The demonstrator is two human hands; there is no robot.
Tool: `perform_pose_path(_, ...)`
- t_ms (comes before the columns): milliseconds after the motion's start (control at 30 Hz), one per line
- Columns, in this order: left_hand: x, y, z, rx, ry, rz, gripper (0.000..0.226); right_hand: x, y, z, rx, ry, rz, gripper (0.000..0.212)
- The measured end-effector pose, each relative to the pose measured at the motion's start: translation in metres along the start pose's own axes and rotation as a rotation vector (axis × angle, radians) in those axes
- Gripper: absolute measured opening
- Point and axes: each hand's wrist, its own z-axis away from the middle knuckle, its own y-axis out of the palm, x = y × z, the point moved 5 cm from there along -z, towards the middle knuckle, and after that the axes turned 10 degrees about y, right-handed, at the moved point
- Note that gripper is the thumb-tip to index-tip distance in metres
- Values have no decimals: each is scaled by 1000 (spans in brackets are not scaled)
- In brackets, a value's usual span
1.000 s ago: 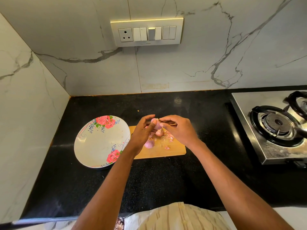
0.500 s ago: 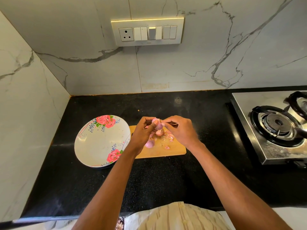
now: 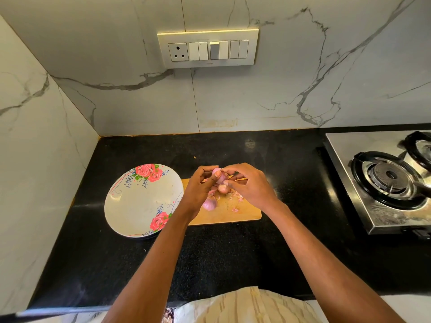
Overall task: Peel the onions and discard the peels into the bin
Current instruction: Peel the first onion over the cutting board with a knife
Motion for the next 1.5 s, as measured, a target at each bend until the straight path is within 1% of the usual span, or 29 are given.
perform_pose_path(67, 2, 0, 1, 3, 4, 17, 30, -2, -1, -1, 2, 8, -8, 29)
perform_pose_path(167, 2, 0, 1, 2, 15, 32, 30, -1, -2, -1, -18, 7, -29, 19)
perform_pose_path(233, 2, 0, 1, -2, 21, 31, 31, -2, -1, -1, -30, 0, -38, 16)
perform_pose_path(300, 1, 0, 0, -6, 21, 38, 32, -2, -1, -1, -29, -7, -50, 17)
perform_pose_path(433, -2, 1, -1, 0, 14, 60, 35, 1, -1, -1, -14, -32, -35, 32)
perform_pose_path(633, -1, 3, -3, -9, -6, 58, 38, 6, -3, 1, -130, -93, -50, 18)
perform_pose_path(700, -2, 2, -3, -6, -4, 63, 37, 6, -4, 1, -124, -95, -60, 20)
perform_pose_path(800, -3, 2, -4, 2, -4, 85, 36, 7, -3, 2, -95, -93, -27, 30)
perform_pose_path(1067, -3, 3, -6, 25, -5, 75, 39, 4, -2, 1, -118, -106, -8, 15)
perform_pose_path(1233, -3, 3, -10, 40, -1, 60, 39, 6, -3, 1, -102, -100, 16, 31)
perform_pose_path(1300, -3, 3, -10, 40, -2, 61, 38, 7, -4, 1, -121, -107, 19, 29)
perform_pose_path(1433, -3, 4, -10, 39, -1, 64, 42, 6, -4, 1, -154, -131, 25, 16)
perform_pose_path(1500, -3, 4, -11, 39, -4, 66, 42, 6, -3, 2, -146, -127, 28, 21)
